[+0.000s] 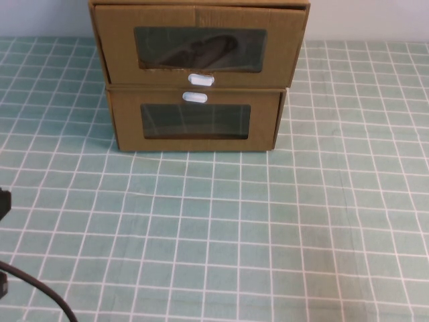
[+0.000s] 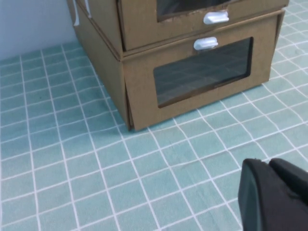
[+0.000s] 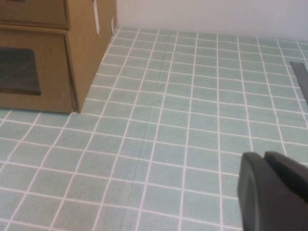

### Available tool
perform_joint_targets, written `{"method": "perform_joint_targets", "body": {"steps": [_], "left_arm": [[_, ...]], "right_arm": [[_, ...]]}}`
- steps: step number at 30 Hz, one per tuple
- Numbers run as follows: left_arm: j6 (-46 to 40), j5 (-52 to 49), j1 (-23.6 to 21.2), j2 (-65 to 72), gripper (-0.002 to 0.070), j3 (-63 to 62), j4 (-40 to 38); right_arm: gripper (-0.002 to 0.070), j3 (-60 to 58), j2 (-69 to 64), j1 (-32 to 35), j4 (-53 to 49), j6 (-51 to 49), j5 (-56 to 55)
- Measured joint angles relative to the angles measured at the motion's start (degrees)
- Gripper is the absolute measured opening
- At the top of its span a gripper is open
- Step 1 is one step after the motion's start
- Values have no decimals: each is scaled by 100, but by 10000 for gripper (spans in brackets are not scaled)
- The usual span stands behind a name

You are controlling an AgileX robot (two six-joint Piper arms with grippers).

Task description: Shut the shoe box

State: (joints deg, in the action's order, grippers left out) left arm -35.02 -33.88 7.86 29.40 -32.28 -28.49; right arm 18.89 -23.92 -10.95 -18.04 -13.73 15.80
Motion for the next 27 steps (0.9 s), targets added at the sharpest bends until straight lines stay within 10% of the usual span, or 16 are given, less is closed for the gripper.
{"method": "perform_joint_targets", "body": {"steps": [27], "left_arm": [[-25,241,0,110,-5,67,108]], "right_arm": [[-14,-42,45,0,-101,-3,-10]]}}
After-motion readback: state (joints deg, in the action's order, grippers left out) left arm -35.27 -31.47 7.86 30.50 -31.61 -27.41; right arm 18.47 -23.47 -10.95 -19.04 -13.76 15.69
